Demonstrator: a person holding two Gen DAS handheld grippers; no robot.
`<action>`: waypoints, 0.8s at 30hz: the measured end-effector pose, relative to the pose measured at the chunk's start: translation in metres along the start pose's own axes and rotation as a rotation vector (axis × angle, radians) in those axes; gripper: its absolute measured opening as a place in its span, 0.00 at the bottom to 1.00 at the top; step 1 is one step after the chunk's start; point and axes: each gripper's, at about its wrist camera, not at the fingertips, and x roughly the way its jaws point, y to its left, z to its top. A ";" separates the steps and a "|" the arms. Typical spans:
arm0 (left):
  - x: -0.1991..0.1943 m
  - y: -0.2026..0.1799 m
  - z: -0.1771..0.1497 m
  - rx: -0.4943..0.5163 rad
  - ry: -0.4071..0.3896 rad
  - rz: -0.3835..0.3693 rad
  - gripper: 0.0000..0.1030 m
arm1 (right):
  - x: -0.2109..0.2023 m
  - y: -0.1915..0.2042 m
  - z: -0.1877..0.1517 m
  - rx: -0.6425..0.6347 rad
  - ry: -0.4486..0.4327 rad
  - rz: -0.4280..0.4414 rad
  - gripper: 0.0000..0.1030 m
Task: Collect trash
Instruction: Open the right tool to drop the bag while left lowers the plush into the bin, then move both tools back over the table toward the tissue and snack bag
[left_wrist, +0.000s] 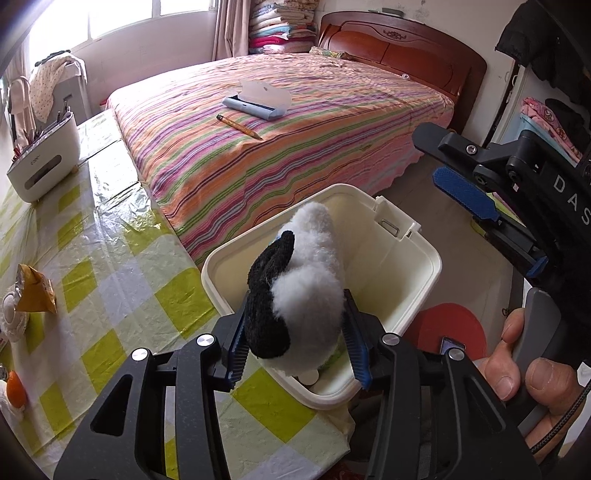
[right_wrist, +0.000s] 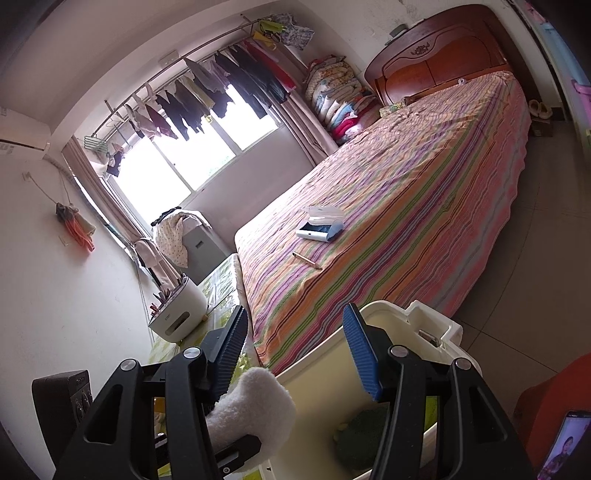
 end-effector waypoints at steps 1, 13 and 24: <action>-0.001 0.000 0.000 0.002 -0.004 0.002 0.55 | 0.000 -0.001 0.000 0.006 0.000 0.000 0.51; -0.032 0.010 0.003 -0.034 -0.095 0.019 0.69 | 0.005 0.005 -0.004 -0.013 0.026 0.003 0.51; -0.066 0.037 0.000 -0.101 -0.140 0.019 0.69 | 0.017 0.028 -0.014 -0.053 0.066 0.027 0.51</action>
